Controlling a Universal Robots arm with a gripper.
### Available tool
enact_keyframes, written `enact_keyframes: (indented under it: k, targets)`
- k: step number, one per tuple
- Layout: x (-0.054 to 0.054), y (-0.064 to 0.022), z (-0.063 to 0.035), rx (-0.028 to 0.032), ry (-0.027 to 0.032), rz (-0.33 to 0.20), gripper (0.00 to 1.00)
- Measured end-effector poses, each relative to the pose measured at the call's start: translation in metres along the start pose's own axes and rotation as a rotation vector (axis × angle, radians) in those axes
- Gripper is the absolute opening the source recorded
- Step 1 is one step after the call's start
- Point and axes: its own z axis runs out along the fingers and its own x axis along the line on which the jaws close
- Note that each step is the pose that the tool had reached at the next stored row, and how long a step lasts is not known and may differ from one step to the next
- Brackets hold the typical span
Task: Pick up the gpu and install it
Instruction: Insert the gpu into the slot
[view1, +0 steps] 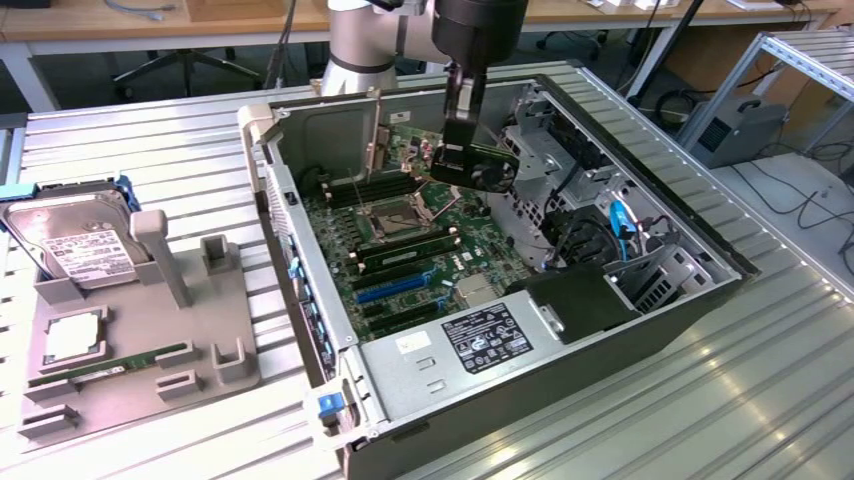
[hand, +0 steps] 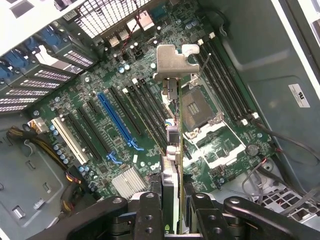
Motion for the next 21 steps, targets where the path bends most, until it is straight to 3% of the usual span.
enact_keyframes:
  k: [21]
  targets:
    - [0.0000,0.0000,0.0001,-0.0006,-0.0016,-0.031,0.27]
